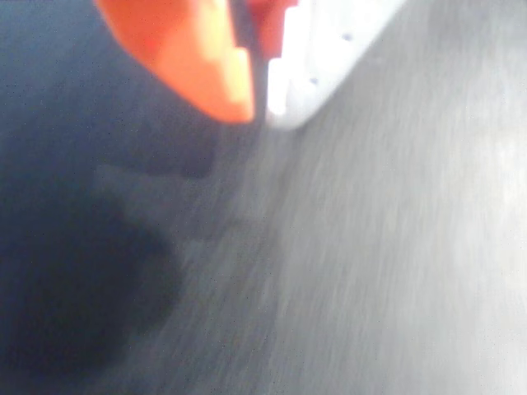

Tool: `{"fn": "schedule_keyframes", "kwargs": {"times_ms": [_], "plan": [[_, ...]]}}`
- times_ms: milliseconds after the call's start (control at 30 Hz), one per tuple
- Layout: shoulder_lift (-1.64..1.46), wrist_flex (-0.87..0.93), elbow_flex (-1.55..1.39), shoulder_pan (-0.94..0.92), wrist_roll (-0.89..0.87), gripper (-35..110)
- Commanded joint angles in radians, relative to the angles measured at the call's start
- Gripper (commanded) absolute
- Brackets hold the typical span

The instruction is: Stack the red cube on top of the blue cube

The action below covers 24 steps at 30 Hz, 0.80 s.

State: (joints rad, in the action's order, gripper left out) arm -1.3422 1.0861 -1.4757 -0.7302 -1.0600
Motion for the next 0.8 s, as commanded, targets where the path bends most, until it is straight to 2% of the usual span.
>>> {"fn": "schedule_keyframes", "kwargs": {"times_ms": [0, 267, 600, 767], "plan": [[-0.143, 0.003, -0.101, -0.017, 0.012, 0], [-0.239, -0.003, -0.232, -0.061, 0.087, 0], [-0.244, -0.009, -0.293, -0.083, 0.083, 0], [-0.236, 0.055, -0.282, -0.084, 0.003, 15]]}}
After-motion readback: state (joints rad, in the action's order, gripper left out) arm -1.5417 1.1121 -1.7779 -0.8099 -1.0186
